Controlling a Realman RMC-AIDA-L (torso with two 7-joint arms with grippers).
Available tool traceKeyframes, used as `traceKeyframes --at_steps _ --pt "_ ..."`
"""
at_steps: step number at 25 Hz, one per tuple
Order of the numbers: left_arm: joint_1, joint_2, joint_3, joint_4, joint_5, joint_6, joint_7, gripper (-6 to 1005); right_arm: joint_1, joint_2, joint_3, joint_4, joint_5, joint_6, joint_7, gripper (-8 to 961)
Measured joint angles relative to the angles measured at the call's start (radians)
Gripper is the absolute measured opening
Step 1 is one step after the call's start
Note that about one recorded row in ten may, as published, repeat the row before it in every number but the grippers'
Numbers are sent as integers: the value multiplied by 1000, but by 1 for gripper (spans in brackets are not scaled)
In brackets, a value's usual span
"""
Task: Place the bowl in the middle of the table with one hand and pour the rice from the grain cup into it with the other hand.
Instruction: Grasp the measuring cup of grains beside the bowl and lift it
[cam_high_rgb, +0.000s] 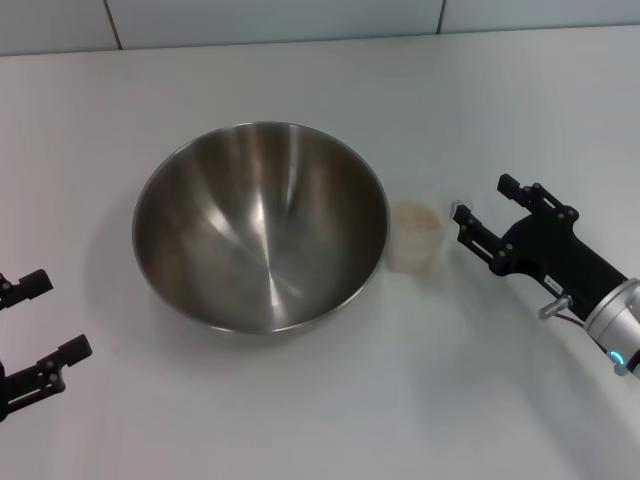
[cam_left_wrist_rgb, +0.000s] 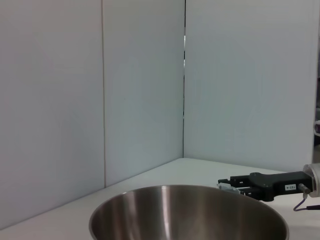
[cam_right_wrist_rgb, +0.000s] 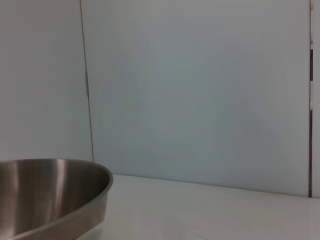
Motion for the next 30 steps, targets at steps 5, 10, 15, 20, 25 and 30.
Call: traceKeyframes --at_steps 5,10,15,20,25,30 --pt "0 0 -10 0 1 2 0 796 13 0 2 -7 1 13 0 710" --pt "-1 0 -14 0 1 7 0 796 28 0 14 -9 1 37 0 709" --pt "-2 1 -18 0 0 12 0 796 37 0 16 -9 1 42 0 710" --pt "-2 0 -20 0 0 16 0 796 48 0 16 -12 1 48 0 710" --pt "-2 0 -22 0 0 16 0 796 52 0 16 -14 1 56 0 710" --pt "-6 -2 -23 1 0 16 0 796 53 0 21 -14 0 56 0 709"
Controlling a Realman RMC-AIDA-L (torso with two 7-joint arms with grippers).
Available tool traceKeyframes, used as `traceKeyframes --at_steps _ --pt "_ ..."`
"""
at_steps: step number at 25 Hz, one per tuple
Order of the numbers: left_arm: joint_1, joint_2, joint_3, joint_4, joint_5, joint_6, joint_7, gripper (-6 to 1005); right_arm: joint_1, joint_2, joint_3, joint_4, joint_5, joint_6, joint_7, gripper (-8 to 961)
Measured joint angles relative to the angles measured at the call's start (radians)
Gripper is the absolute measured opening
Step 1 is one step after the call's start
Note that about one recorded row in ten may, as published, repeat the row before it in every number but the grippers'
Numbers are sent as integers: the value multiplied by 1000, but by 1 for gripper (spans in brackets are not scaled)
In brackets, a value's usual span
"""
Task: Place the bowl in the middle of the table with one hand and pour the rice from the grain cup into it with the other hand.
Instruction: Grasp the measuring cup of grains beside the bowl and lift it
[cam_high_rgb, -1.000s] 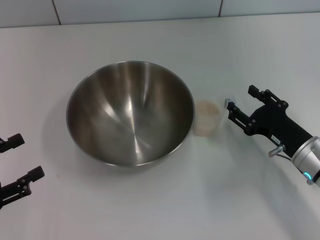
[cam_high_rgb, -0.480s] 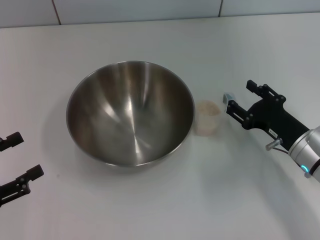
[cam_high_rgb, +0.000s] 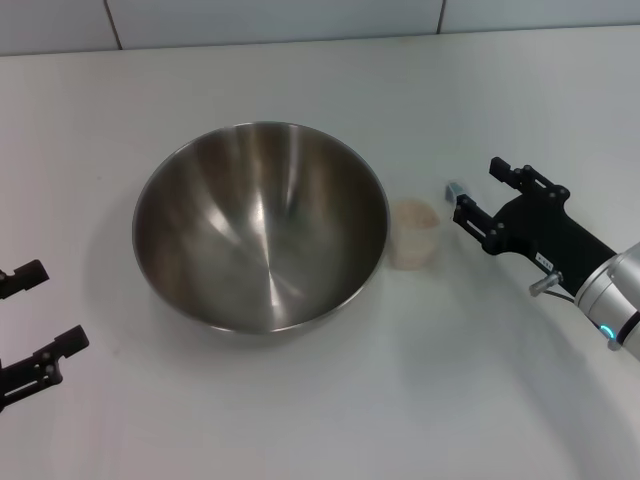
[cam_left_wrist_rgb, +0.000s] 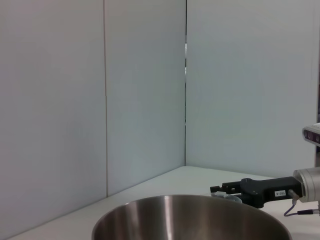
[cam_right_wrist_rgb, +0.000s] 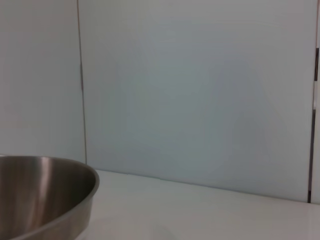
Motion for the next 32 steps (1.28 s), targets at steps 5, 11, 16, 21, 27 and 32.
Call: traceKeyframes --at_steps 5,11,16,21,27,32 --pt "-4 0 0 1 0 -1 0 796 2 1 -1 0 -5 0 -1 609" --pt "-4 0 -8 0 0 -2 -1 796 4 1 2 0 -5 0 -1 312" --pt "-4 0 -11 1 0 -1 -2 796 8 2 2 2 -4 0 -1 202" --pt "-3 0 -11 -3 0 -1 -2 796 9 2 12 3 -1 -5 -1 97" --pt "-2 1 -11 -2 0 -1 -2 796 7 2 21 6 0 -12 -1 14" --pt "-2 1 -11 -4 0 -3 -2 796 5 2 33 6 1 -25 -1 16"
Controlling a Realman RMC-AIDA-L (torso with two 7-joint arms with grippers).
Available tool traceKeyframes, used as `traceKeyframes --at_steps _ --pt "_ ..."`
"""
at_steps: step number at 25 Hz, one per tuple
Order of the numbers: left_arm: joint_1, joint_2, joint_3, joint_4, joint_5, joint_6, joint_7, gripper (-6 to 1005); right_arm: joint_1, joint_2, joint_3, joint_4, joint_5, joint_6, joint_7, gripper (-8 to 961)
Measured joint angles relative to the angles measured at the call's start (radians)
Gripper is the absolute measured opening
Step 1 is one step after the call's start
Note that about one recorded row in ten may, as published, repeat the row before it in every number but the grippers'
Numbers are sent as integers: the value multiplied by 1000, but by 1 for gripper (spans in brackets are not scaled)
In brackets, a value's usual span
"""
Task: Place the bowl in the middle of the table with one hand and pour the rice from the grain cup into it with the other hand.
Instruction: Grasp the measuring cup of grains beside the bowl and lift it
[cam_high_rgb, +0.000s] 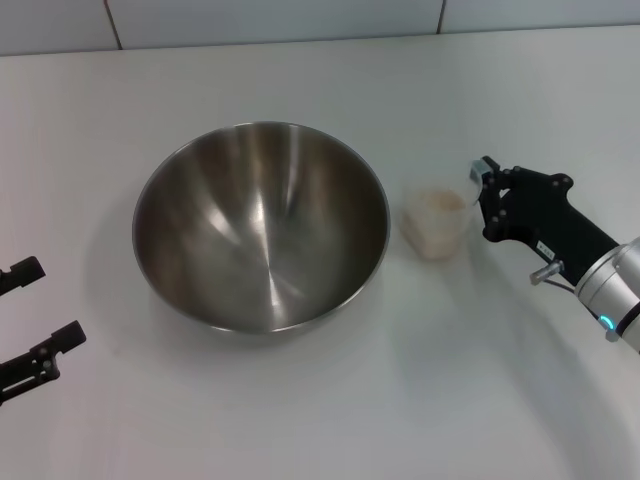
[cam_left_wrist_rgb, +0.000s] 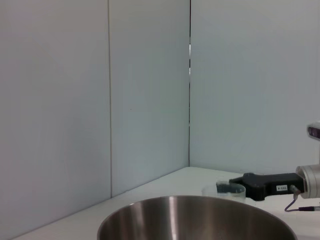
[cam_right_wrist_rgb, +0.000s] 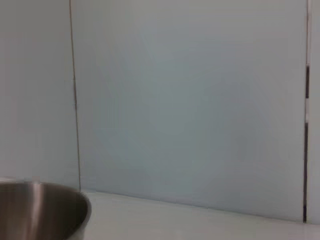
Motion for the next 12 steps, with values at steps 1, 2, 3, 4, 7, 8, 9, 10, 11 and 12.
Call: traceKeyframes --at_steps 1,2,3,4,7,8,9,10,11,12 --pt "-1 0 0 0 0 -1 0 796 -1 0 6 0 0 -15 0 17" --pt "-1 0 0 0 1 -2 0 796 -3 -1 12 -1 0 -36 6 17" --pt "-1 0 0 1 2 -2 0 796 -4 -2 16 -4 0 -63 15 17" --pt "-2 0 0 1 3 -2 0 796 -5 -3 20 -9 0 -92 29 18" --pt "-2 0 0 2 5 0 0 796 -8 -6 37 -36 0 -192 76 19" --pt "-2 0 0 2 5 1 0 796 -8 -6 41 -48 0 -224 88 19" --pt "-2 0 0 3 5 2 0 796 -8 -6 48 -57 0 -254 95 20" --pt "-2 0 0 3 5 2 0 796 -8 -6 56 -64 0 -278 99 20" --pt "-2 0 0 3 5 2 0 796 -8 -6 64 -69 0 -296 99 20" --pt "-2 -1 0 4 5 2 -3 796 -9 -6 72 -73 0 -312 100 21"
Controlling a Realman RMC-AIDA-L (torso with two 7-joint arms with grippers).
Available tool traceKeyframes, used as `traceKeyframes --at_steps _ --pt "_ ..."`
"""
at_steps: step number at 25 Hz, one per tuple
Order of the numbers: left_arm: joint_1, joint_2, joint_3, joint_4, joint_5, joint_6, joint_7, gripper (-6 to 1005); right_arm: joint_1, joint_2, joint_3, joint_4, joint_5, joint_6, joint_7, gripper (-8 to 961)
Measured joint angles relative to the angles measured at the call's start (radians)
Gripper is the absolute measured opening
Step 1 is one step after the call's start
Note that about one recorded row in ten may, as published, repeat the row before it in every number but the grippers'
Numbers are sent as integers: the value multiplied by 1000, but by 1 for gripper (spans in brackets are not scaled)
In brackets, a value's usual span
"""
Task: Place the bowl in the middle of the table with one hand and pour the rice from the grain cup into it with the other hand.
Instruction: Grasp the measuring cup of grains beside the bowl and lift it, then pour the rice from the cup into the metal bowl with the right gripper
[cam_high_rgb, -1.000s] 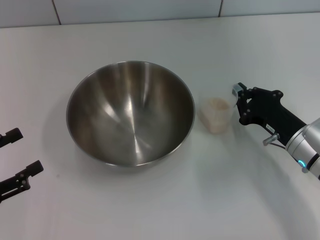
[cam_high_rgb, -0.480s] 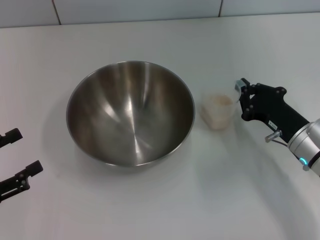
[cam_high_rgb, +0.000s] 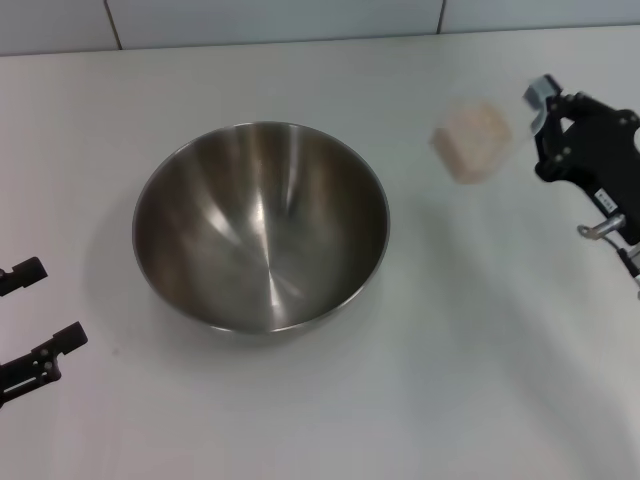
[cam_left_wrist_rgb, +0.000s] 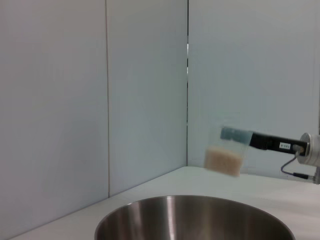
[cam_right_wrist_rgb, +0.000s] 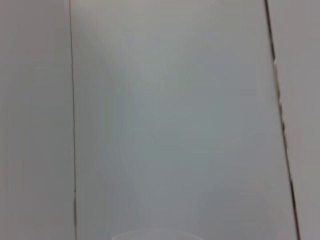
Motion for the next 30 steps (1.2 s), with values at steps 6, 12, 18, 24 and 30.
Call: traceKeyframes --at_steps 6,12,18,24,30 --pt "0 0 0 1 0 0 -7 796 7 0 17 -16 0 -33 0 23" --pt "0 0 0 1 0 0 -7 795 38 0 9 -14 -8 -27 -2 25" --pt "-1 -2 0 1 -1 0 -6 795 131 3 -46 18 -85 10 -7 28" --pt "-3 -2 0 1 -1 0 -5 795 231 5 -135 55 -119 70 -9 30" --pt "-3 -3 0 1 -1 0 -1 795 259 6 -151 76 -139 98 -10 32"
